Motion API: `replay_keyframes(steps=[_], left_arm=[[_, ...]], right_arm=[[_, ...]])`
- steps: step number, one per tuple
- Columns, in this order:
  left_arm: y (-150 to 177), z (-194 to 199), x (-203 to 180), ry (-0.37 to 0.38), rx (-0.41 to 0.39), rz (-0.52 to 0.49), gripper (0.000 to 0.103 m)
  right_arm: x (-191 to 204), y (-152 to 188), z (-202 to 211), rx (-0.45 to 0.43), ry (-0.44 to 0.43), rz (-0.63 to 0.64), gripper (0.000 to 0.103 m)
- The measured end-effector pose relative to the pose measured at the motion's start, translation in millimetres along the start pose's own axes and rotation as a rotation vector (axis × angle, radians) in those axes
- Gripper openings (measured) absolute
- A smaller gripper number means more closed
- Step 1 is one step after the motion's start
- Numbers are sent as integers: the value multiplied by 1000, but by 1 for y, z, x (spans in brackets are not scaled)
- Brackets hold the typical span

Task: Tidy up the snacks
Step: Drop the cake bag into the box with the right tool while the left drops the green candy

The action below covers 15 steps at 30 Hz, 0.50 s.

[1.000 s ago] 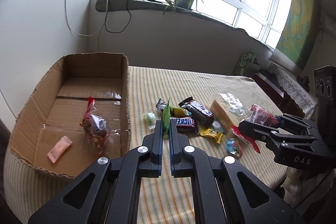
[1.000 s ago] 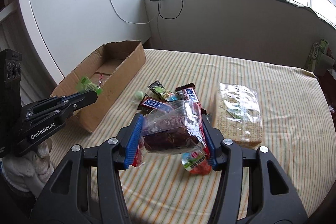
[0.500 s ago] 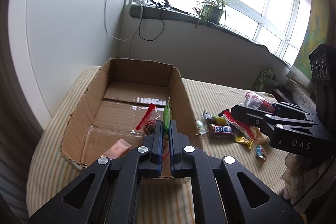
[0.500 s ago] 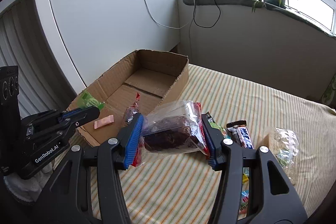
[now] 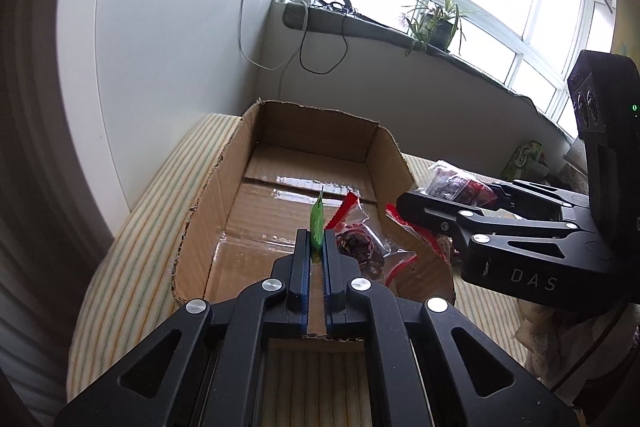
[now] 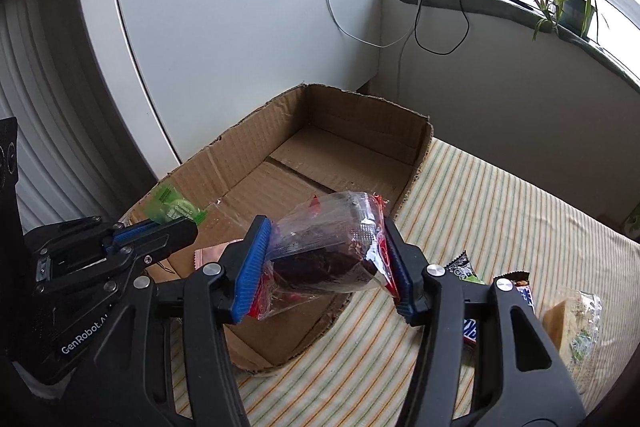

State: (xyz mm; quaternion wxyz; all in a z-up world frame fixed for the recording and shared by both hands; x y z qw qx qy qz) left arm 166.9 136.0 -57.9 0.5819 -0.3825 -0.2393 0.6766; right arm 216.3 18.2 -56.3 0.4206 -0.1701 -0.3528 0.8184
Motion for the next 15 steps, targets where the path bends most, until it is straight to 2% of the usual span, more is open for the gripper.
replay_keyframes(steps=[4,6,7,15], left_arm=[[0,1,3,10,6,14,5],[0,1,4,5,7,22,10],[0,0,5,0,8,26,16],[1,2,7,-16,2,38,17]], right_arm=[[6,-1,-5,5,-6,10,63],[8,-1,-4,0,-3,15,70],[9,-2,-3,-6,-3,17,75],[1,-5,9,-35,5,-4,77]])
Point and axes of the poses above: each gripper's, at about its wrist camera, not at the fingertips, and z roughly against the way its jaws point, x to its left, y to its underside, the point moved 2 cm from there along -z, roughly the way its jaws point
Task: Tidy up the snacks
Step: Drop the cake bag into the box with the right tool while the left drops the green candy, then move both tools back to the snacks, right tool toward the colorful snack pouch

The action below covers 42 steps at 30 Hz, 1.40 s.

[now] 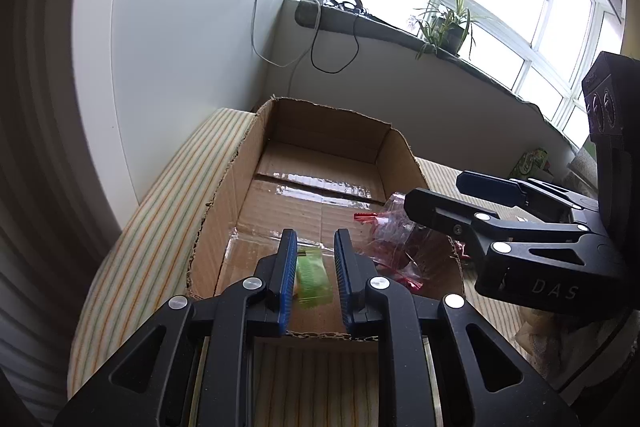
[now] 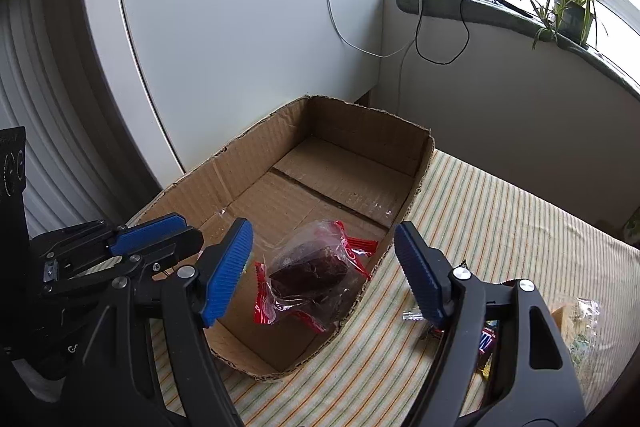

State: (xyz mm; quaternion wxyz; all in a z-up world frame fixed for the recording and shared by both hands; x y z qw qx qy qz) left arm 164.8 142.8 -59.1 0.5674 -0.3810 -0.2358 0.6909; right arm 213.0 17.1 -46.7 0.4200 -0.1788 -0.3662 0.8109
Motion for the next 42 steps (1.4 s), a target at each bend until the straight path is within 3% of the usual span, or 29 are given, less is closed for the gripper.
replay_keyframes(steps=[3,19,32,42], left_arm=[[0,3,0,-2,-4,2,17],[1,17,-23,40,-20,-13,17],[7,20,-74,139,-3,-74,17],[25,0,-127,235,82,-129,17]], right_arm=[[-5,1,6,-13,4,-8,85],[-53,23,66,-55,55,-39,86],[-128,93,126,-36,133,-174,86],[-138,141,110,49,120,-187,86]])
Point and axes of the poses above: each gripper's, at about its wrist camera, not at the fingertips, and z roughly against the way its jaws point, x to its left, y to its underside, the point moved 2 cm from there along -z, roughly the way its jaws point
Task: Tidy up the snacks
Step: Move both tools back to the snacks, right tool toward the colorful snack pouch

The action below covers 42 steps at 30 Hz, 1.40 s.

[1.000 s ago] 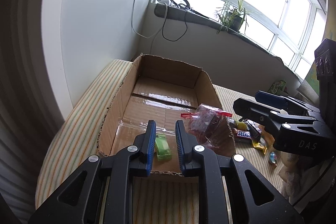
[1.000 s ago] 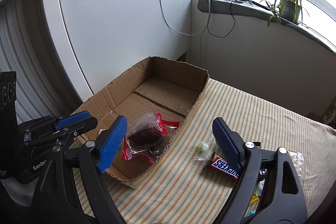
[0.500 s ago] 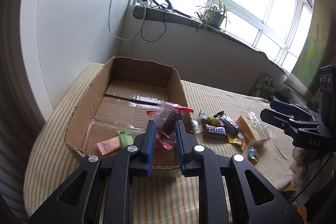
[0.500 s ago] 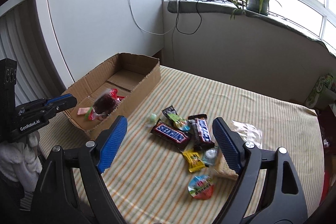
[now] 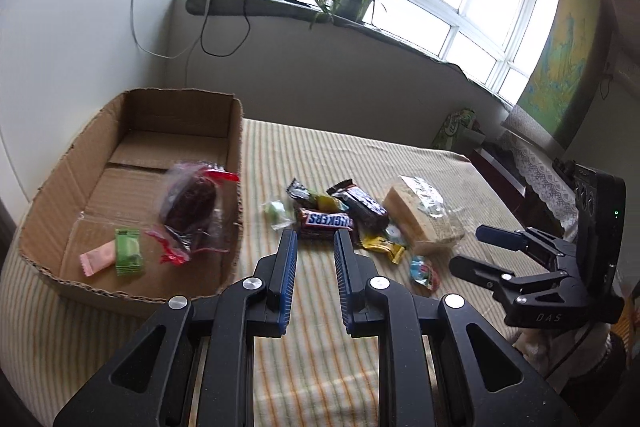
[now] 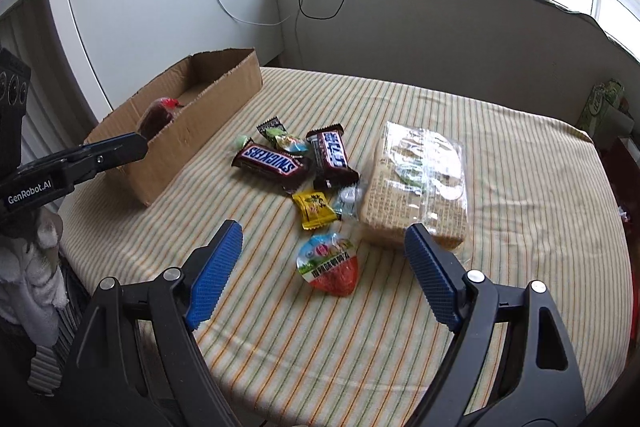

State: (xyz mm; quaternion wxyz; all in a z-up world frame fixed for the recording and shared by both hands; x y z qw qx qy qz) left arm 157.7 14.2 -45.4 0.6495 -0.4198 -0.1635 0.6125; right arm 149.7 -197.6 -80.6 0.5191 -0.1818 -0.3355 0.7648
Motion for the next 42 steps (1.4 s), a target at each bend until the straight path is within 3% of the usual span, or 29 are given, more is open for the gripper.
replay_keyframes(steps=[6,8,10,20,22,26,42], left_arm=[[3,-31,-24,61,71,-21,19],[3,-42,-30,81,95,-20,34],[5,-51,-37,97,119,-18,37],[6,-100,-54,141,236,15,37],[6,-104,-57,135,246,11,37],[6,-113,-58,114,263,14,37],[9,-133,-70,12,287,-83,37]], right_arm=[[2,15,-18,35,-11,35,73],[0,16,-25,47,-19,32,67],[-3,17,-30,53,-31,21,63],[-7,17,-34,37,-26,34,62],[-6,17,-34,35,-24,41,62],[-8,17,-34,37,-7,45,52],[-8,16,-38,48,-10,66,52]])
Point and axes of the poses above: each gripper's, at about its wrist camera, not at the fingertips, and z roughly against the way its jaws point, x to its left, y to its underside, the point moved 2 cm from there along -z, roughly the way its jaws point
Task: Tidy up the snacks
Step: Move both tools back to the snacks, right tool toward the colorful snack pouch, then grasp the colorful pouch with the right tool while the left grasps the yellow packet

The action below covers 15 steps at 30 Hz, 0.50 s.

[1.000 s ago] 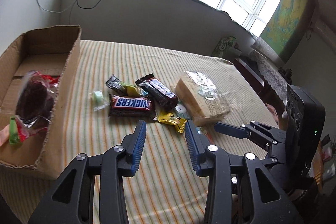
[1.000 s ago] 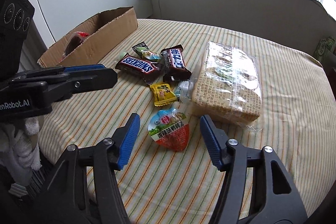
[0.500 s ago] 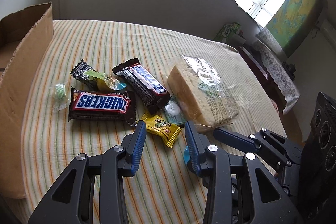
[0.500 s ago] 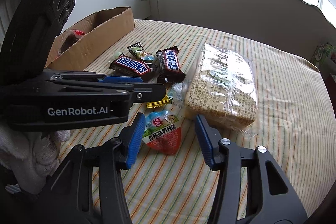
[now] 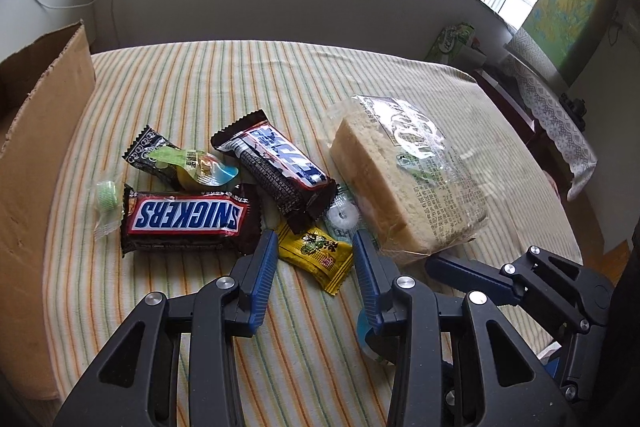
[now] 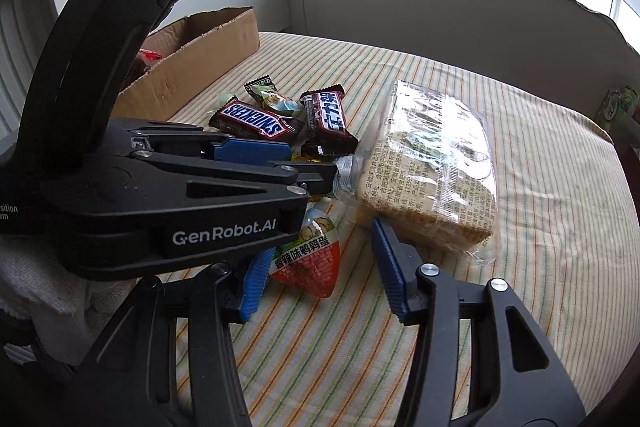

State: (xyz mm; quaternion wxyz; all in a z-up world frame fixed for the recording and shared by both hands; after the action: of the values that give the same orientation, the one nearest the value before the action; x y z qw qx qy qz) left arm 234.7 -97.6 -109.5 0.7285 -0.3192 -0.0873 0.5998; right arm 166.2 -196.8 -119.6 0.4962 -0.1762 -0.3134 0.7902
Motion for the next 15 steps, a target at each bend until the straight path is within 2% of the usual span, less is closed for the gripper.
replay_keyframes(steps=[5,10,13,15], left_arm=[[4,2,2,-42,1,-66,37],[4,3,2,-44,10,-59,37],[0,0,-2,-24,17,-43,50],[-3,-5,-11,-54,15,-72,50]], right_arm=[[-2,0,-1,2,3,-8,51],[-2,-1,-2,1,3,-7,51],[-1,-1,-4,13,1,1,51],[-1,-1,-6,21,3,1,50]])
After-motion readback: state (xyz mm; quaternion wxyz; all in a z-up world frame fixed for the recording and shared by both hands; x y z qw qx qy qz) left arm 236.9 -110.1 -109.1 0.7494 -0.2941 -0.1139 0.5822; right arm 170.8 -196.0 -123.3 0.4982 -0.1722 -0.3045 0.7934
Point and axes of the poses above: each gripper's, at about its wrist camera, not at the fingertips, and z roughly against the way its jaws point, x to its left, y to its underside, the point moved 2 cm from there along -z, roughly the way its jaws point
